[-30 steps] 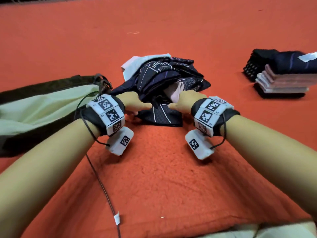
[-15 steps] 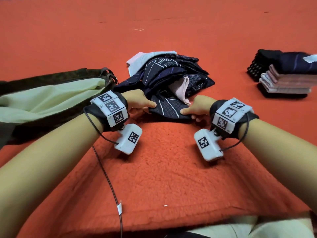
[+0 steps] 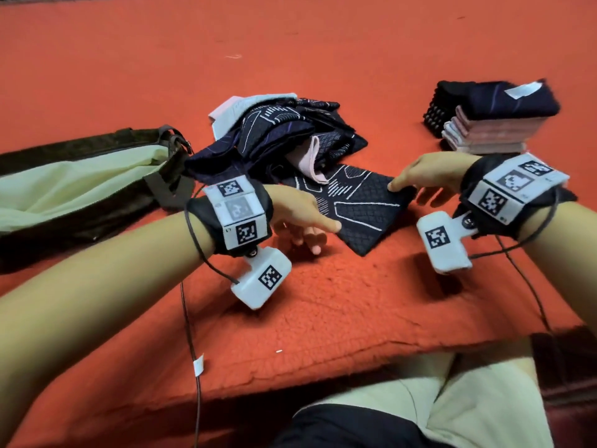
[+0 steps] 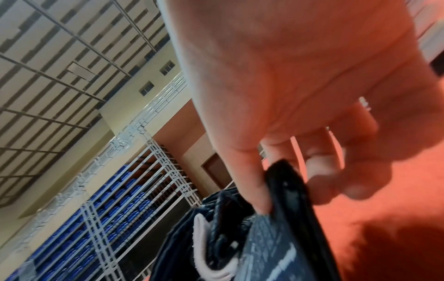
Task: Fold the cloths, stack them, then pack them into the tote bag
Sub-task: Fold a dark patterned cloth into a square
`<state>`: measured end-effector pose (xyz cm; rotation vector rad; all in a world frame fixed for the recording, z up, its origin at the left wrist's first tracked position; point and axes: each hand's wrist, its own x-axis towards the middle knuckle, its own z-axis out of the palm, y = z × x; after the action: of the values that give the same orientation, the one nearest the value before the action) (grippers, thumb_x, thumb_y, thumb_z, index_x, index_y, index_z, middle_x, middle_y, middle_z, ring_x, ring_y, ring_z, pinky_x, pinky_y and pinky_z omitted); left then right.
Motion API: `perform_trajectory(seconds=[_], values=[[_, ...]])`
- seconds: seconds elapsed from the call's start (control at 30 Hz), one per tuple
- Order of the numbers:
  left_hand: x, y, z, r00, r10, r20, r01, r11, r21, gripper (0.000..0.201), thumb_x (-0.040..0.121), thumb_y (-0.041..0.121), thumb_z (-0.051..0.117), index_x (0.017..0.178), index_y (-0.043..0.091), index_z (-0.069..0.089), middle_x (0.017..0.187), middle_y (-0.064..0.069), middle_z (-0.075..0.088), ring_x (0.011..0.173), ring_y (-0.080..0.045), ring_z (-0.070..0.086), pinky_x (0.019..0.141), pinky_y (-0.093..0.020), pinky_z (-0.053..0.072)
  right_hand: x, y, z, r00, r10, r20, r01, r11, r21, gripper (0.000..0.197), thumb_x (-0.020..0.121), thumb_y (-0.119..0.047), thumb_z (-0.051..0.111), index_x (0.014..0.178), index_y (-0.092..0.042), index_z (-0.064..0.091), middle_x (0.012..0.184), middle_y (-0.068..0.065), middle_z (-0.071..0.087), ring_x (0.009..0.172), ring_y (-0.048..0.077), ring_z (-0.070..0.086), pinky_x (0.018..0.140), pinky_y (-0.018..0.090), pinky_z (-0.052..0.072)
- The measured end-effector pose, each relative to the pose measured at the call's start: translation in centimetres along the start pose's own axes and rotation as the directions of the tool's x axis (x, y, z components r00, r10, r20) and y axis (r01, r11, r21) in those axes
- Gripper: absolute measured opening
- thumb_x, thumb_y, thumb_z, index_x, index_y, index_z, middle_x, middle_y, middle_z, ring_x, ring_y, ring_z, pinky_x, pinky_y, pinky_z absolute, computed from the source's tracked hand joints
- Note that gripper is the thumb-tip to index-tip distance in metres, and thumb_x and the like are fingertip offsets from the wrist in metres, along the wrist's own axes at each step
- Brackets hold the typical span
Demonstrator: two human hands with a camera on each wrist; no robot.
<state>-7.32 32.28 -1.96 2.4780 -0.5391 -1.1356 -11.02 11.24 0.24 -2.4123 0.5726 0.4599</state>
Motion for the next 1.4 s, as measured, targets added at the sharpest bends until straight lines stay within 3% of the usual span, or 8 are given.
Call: perform_trajectory(seconds=[0.27,0.4,0.73,0.9,1.0,1.17,1.27,1.4], values=[[3.7,1.8,-0.9,0.887,0.051,-0.458,-0.124,0.984,-0.131,0.019,0.093,0.030,0.049,0.080,0.018,0.057,0.072,0.000,0.057,0.069,-0.020,0.051,0.046,-0.014,0.037,1.1,2.8,2.8,0.992,0.055,-0.116,0.011,0.863,0.506,0.021,0.086,-0.017,0.065,0.072,-0.009,0.051,0.064,0.007,0.053,0.046,0.015,0.051,0.035,0.015,0.043],[5.2,1.6,-0.4,0.834,0.054,-0.550,-0.064,0.998,0.000,0.027,0.088,0.036,0.052,0.110,0.025,0.063,0.119,-0.002,0.063,0.118,-0.025,0.052,0.103,-0.028,0.036,2.2,3.6,3.5,0.941,-0.015,-0.338,0.167,0.889,0.427,0.028,0.080,0.001,0.066,0.065,-0.018,0.051,0.063,0.001,0.052,0.050,0.013,0.049,0.030,0.015,0.041],[7.2,5.8,-0.2,0.848,0.099,-0.520,-0.142,0.989,-0.044,0.014,0.088,0.019,0.054,0.074,0.017,0.056,0.058,-0.003,0.044,0.039,-0.007,0.043,0.038,-0.017,0.034,2.8,12.4,-1.5,0.826,0.278,-0.490,0.161,0.718,0.677,0.027,0.082,-0.001,0.063,0.070,-0.022,0.052,0.074,0.002,0.056,0.065,0.014,0.056,0.050,0.017,0.042],[9.3,7.8,-0.3,0.878,-0.008,-0.479,-0.103,0.974,-0.204,0.054,0.084,0.027,0.059,0.123,-0.011,0.052,0.089,-0.010,0.051,0.061,-0.021,0.049,0.046,-0.025,0.036,2.3,14.3,-0.7,0.877,0.178,-0.447,0.162,0.765,0.623,0.016,0.088,-0.015,0.062,0.102,-0.013,0.057,0.071,0.002,0.054,0.052,0.006,0.048,0.045,0.010,0.040],[10.9,7.7,-0.4,0.854,-0.081,-0.515,-0.097,0.946,-0.309,0.077,0.066,0.039,0.069,0.125,-0.008,0.050,0.116,-0.017,0.062,0.095,-0.026,0.063,0.076,-0.035,0.052,2.3,14.5,-0.3,0.893,0.085,-0.441,0.218,0.777,0.591,0.016,0.085,-0.014,0.065,0.100,-0.016,0.057,0.071,-0.003,0.054,0.057,0.006,0.045,0.044,0.009,0.038],[11.3,5.7,-0.9,0.889,-0.071,-0.452,-0.139,0.899,-0.416,0.012,0.086,0.015,0.061,0.076,0.013,0.057,0.057,0.000,0.062,0.047,-0.009,0.056,0.044,-0.016,0.043,3.0,15.3,0.2,0.883,0.036,-0.468,0.252,0.806,0.536,0.020,0.077,-0.006,0.069,0.081,-0.022,0.057,0.075,0.005,0.055,0.065,0.015,0.049,0.062,0.028,0.041],[11.2,5.0,-1.0,0.901,-0.015,-0.433,-0.221,0.843,-0.490,0.015,0.089,0.013,0.057,0.076,0.020,0.055,0.071,0.004,0.059,0.059,-0.010,0.055,0.060,-0.020,0.045,3.6,15.5,0.3,0.874,0.037,-0.485,0.247,0.825,0.508,0.020,0.074,-0.009,0.071,0.073,-0.022,0.055,0.078,0.009,0.055,0.072,0.021,0.050,0.069,0.035,0.041],[9.4,6.8,-0.6,0.899,0.086,-0.430,-0.312,0.815,-0.489,0.013,0.091,0.016,0.055,0.088,0.028,0.052,0.070,0.007,0.053,0.045,-0.008,0.044,0.040,-0.012,0.036,3.8,15.8,0.2,0.869,0.040,-0.493,0.254,0.819,0.515,0.021,0.076,-0.007,0.069,0.074,-0.023,0.055,0.063,-0.006,0.049,0.052,0.003,0.046,0.057,0.020,0.037]])
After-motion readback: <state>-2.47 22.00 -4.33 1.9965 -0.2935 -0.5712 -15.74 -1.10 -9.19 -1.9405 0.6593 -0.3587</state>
